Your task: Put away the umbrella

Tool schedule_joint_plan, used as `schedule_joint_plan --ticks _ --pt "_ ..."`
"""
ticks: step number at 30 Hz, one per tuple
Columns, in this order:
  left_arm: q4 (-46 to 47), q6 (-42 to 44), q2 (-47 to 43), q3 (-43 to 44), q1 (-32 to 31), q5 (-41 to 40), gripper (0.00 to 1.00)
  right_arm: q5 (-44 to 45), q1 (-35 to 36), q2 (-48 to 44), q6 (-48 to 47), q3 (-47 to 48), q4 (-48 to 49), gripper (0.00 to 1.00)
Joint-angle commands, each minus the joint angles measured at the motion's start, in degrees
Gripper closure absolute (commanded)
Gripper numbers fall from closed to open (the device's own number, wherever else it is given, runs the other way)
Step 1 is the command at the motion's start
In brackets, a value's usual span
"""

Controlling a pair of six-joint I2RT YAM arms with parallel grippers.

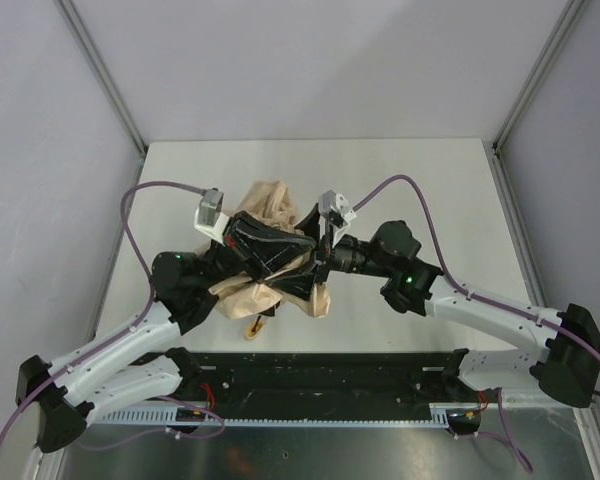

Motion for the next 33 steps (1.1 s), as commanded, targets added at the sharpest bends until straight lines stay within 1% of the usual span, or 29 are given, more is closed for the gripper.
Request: schedule_joint_plan --ticks 1,2,4,11,13,15,16,17,18,20,23,25,26,27,29,31,33 --pt "8.27 -3.66 0.57 -0.6 -2.14 -0.16 1.0 -4.51 -0.15 1.21 4.7 0.44 14.16 0.06" --pt "8.87 -3.9 0.9 -0.63 -2.24 -0.11 1.0 -5.89 -0.19 1.39 5.3 0.44 14.81 0.1" --pt "9.89 -4.18 1.58 -0.58 -2.49 -0.01 1.0 -7.92 -0.12 1.54 6.1 0.45 15.23 0.21" --pt "12.1 -5.1 4.09 -0.22 -3.33 0.48 1.0 -12.08 0.08 0.99 6.74 0.45 12.86 0.56" --pt "12.37 -5.23 4.49 0.18 -3.47 1.09 1.0 -12.79 -0.36 0.32 6.29 0.45 11.18 0.72" --pt "12.4 -5.22 4.79 0.56 -3.55 1.77 1.0 -13.51 -0.82 -0.57 5.82 0.4 9.64 0.91" --pt "12.38 -5.11 4.81 0.65 -3.51 1.69 1.0 -13.3 -1.06 -1.17 5.37 0.38 8.29 0.96" --pt "12.29 -5.1 4.78 0.66 -3.45 1.52 1.0 -12.84 -1.13 -1.87 4.71 0.37 6.56 0.98" --pt "12.11 -5.01 4.71 0.7 -3.42 1.43 0.97 -11.99 -1.21 -2.57 3.86 0.32 4.68 0.99" --pt "10.51 -4.57 4.51 1.15 -3.27 1.41 0.87 -10.15 -1.58 -4.26 2.42 -0.09 1.4 1.0" --pt "6.14 -3.32 4.05 2.37 -2.39 1.63 0.52 -8.71 -3.43 -7.38 3.65 -2.72 0.86 1.0" --pt "1.78 -1.66 2.92 3.46 -0.51 2.41 0.23 -7.07 -4.73 -9.99 4.19 -4.48 0.62 1.0" --pt "-1.23 -0.43 2.07 4.17 0.77 2.67 0.14 -6.43 -5.52 -11.24 4.3 -5.13 -0.04 1.0" --pt "-4.23 0.93 0.99 4.96 2.16 2.67 0.08 -5.67 -6.39 -12.44 4.35 -5.46 -1.08 1.0" --pt "-11.35 5.05 -1.36 6.68 4.5 1.85 0.03 -3.03 -8.63 -14.7 4.08 -5.71 -4.39 1.0" --pt "-20.87 10.69 -3.68 8.98 5.85 -0.22 0.01 1.3 -11.04 -17.07 3.66 -5.77 -7.7 1.0" --pt "-30.19 16.69 -5.71 11.24 6.19 -3.17 0.03 6.4 -13.05 -19.51 3.43 -5.74 -10.24 1.0"
